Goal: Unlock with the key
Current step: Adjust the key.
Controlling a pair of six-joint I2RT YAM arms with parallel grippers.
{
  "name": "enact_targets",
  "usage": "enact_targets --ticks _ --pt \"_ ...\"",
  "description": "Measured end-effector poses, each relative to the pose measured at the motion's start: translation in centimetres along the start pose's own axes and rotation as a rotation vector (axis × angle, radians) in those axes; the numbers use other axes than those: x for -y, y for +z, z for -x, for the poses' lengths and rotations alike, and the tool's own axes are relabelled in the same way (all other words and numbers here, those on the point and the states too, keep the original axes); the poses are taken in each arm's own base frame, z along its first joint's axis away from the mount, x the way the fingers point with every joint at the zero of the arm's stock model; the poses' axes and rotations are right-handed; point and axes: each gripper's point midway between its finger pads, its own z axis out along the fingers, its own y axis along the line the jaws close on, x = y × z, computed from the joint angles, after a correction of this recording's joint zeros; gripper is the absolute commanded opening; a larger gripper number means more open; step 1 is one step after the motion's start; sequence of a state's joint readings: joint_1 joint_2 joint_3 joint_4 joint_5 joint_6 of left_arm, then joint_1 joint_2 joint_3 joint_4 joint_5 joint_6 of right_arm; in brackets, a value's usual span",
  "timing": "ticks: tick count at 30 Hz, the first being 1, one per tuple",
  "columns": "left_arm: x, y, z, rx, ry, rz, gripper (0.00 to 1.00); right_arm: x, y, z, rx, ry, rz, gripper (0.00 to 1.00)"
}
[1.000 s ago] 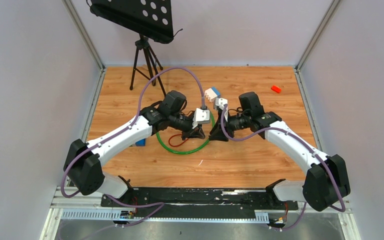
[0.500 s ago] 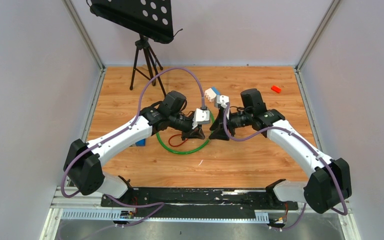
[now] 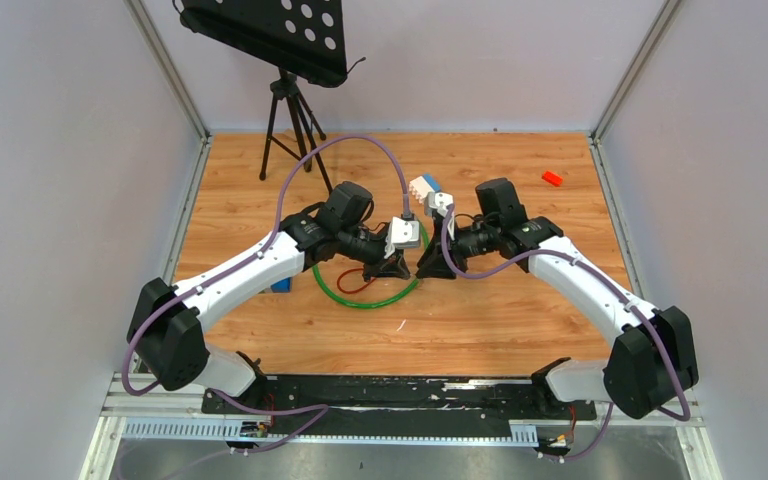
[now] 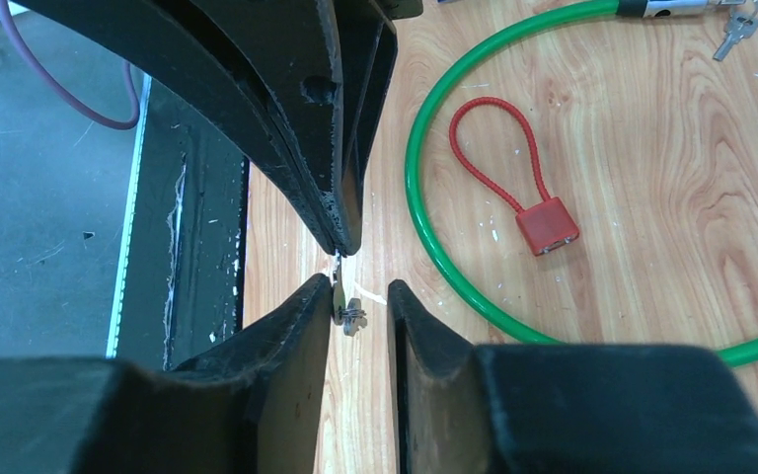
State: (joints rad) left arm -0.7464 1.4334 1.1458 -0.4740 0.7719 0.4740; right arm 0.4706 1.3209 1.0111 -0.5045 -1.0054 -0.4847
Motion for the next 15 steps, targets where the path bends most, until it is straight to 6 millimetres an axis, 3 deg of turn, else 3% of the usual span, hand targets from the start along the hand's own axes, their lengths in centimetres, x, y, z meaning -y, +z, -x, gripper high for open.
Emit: enact_targets --ticks 15 --pt "0.02 0.37 -0.72 0.000 -0.006 0.000 0.00 -0.56 0.04 -0.28 -0.004 0.010 0.028 0.31"
